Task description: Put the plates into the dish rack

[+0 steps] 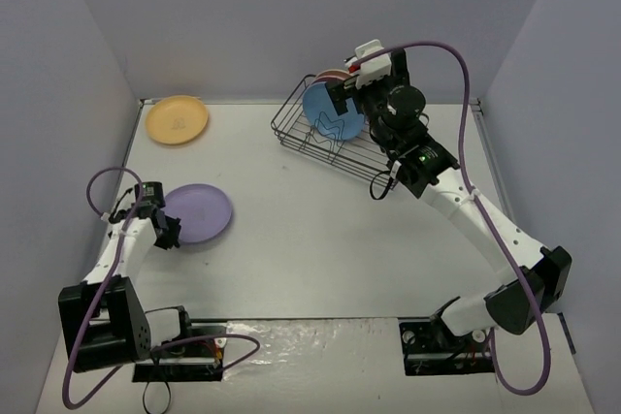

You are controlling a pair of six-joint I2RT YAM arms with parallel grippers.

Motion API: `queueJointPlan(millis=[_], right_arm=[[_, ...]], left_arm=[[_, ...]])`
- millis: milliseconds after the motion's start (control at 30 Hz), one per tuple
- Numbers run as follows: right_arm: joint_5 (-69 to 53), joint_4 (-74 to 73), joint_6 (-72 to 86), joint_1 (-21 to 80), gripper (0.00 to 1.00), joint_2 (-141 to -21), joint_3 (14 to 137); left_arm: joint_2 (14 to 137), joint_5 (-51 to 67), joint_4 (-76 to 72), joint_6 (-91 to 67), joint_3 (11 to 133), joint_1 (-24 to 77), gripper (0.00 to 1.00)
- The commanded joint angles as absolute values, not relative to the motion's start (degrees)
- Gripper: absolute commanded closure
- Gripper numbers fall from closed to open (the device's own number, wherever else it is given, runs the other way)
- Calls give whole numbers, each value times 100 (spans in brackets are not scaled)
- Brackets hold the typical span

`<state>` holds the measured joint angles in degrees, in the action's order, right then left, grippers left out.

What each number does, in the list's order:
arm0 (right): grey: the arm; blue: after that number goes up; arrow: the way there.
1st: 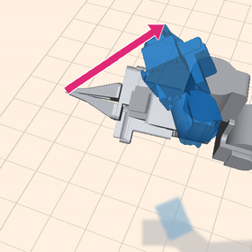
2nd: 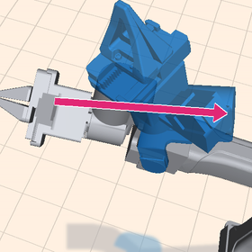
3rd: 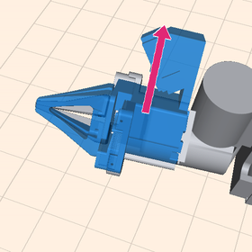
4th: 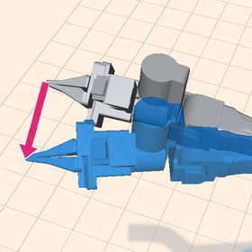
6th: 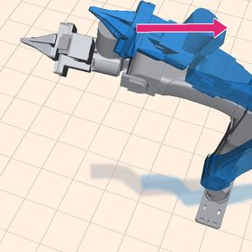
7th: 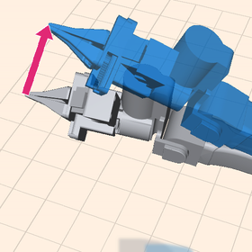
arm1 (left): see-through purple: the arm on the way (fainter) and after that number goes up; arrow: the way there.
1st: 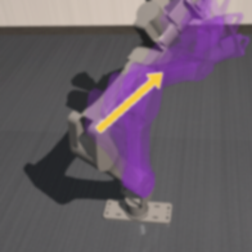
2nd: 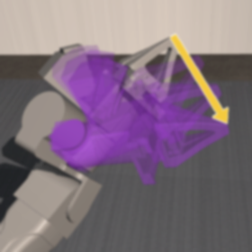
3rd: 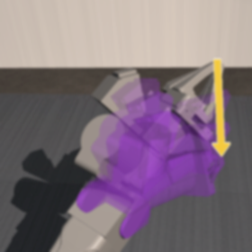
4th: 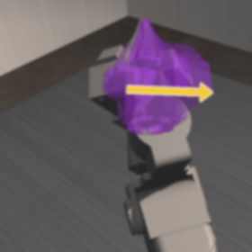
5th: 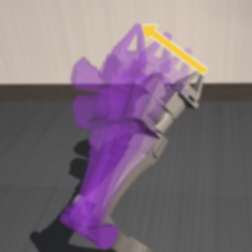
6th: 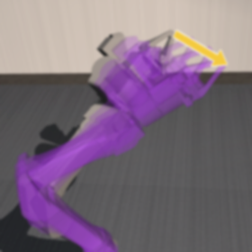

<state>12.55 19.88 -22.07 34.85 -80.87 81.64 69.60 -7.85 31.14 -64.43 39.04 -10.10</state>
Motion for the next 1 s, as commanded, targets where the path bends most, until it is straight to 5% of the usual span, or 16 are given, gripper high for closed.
queueJointPlan(millis=[0, 167, 433, 733, 967], right_arm=[[1572, 2413, -2344, 3449, 0, -7781, 8128], [1753, 2371, -2541, 3433, 0, -7741, 8103], [2284, 2382, -2812, 3229, 0, -7714, 8156], [2869, 2275, -2839, 2721, 1, -7526, 8332], [2930, 2125, -2786, 2250, 1, -7603, 8427]], left_arm=[[6368, -1529, 3431, -5488, 4924, -970, 100], [5957, -1445, 2140, -3698, 5950, -661, 100], [6925, -618, -140, 1545, 7634, 1326, 100], [8400, 1041, -1903, 3244, 8630, 1608, 100], [9710, 1060, -3405, 5023, 9054, 2341, 100]])
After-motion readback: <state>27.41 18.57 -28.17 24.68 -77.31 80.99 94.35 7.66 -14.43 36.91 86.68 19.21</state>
